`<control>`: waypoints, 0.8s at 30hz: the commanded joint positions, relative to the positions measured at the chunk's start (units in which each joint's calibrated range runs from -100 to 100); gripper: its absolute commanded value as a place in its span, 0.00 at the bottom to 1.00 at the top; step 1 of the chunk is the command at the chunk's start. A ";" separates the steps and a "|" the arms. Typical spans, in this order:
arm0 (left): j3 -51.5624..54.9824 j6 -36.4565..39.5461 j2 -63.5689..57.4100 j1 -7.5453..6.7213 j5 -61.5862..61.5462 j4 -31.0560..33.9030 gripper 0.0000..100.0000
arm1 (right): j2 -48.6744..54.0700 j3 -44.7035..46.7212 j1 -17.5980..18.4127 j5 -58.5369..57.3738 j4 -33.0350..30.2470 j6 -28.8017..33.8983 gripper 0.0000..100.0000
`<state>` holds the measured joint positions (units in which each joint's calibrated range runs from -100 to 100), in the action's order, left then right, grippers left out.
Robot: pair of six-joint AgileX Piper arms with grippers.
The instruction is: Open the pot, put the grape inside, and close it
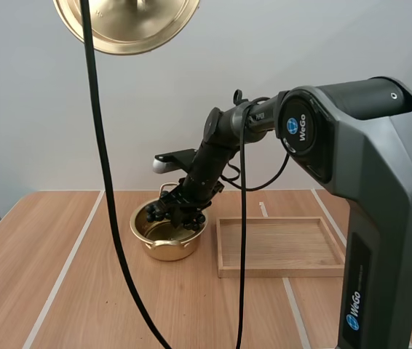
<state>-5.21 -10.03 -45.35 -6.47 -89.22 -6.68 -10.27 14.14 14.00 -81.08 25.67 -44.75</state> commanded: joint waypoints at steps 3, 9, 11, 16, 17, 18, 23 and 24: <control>-0.46 0.27 0.17 -0.15 1.19 0.05 0.00 | -0.93 -0.56 0.01 1.89 2.40 -1.49 0.00; -0.46 0.27 0.17 -0.15 1.19 0.05 0.00 | -3.27 -0.56 0.01 2.42 3.38 -2.54 0.00; -0.46 0.27 0.17 -0.15 1.19 0.05 0.00 | -3.92 -0.56 0.01 2.54 3.55 -2.58 0.00; -0.46 0.27 0.17 -0.15 1.19 0.05 0.00 | -5.31 -0.56 0.01 2.54 3.55 -2.58 0.00; -0.46 0.27 0.17 -0.15 1.19 0.05 0.00 | -5.69 -0.56 0.01 2.54 3.55 -2.58 0.00; -0.46 0.27 0.17 -0.15 1.19 0.05 0.00 | -6.01 -0.56 0.01 2.54 3.55 -2.58 0.00; -0.46 0.27 0.17 -0.15 1.19 0.05 0.00 | -8.17 -0.56 0.01 2.54 3.55 -2.58 0.00; -0.46 0.27 0.17 -0.15 1.19 0.05 0.00 | -8.31 -0.56 0.01 2.54 3.55 -2.58 0.00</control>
<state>-5.21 -10.03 -45.35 -6.47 -89.22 -6.68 -17.81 13.57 14.00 -78.62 29.98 -46.96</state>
